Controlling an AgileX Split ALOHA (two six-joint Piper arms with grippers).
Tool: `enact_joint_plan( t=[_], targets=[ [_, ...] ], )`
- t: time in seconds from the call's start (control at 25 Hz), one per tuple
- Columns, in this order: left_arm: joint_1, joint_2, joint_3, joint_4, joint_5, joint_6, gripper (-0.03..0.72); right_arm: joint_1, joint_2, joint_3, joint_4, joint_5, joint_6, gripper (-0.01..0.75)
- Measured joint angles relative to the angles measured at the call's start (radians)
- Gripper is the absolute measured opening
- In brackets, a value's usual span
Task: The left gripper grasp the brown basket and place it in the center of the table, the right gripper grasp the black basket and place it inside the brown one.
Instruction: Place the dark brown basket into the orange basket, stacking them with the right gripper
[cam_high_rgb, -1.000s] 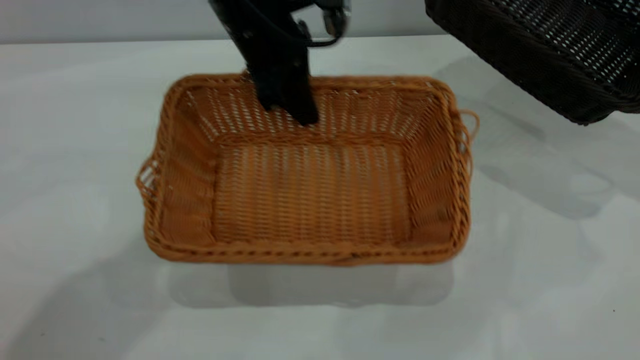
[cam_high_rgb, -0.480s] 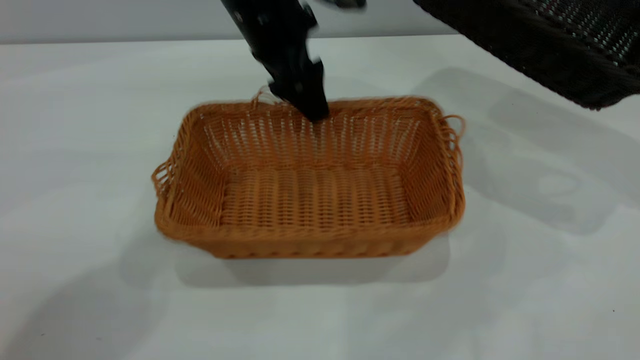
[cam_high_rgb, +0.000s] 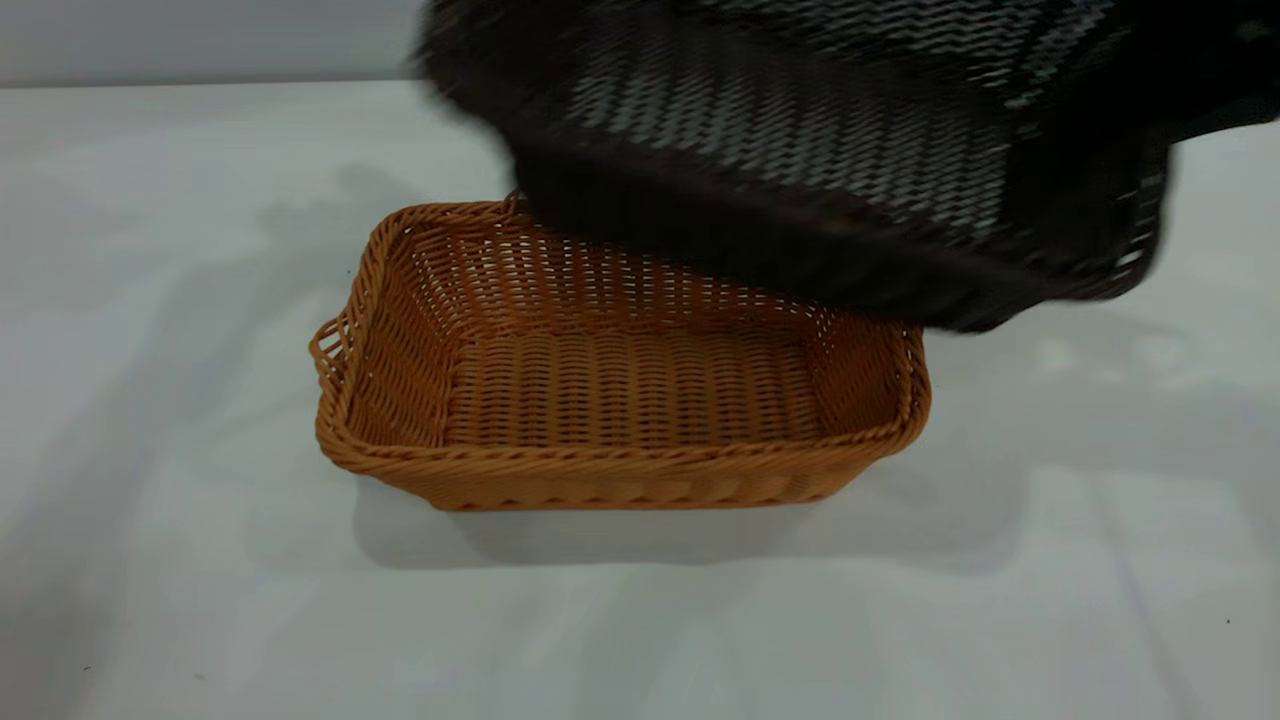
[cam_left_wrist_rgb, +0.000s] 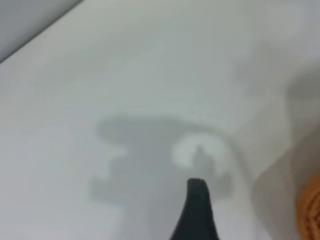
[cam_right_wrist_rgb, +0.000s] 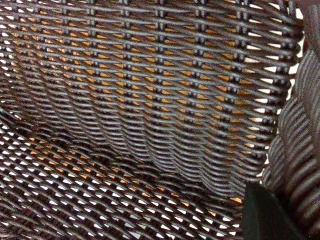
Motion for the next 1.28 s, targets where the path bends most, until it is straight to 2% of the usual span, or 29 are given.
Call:
enact_joint_plan(
  t=[0.16, 0.32, 1.08, 1.16, 1.28],
  targets=[
    [0.051, -0.001, 0.000, -0.004, 0.011, -0.007, 0.552, 0.131, 0.000, 0.000, -0.011, -0.085, 0.028, 0.080],
    [0.060, 0.000, 0.000, -0.004, 0.020, -0.007, 0.552, 0.186, 0.000, 0.000, -0.015, -0.156, 0.031, 0.080],
    [0.060, 0.004, 0.000, -0.007, 0.024, -0.007, 0.552, 0.234, 0.171, -0.002, -0.005, -0.232, -0.010, 0.084],
    [0.060, 0.004, 0.000, -0.007, 0.024, -0.007, 0.552, 0.234, 0.176, -0.003, 0.001, -0.239, -0.011, 0.104],
    [0.060, 0.005, 0.000, -0.007, 0.025, -0.007, 0.552, 0.234, 0.176, -0.003, 0.013, -0.237, -0.015, 0.188]
  ],
)
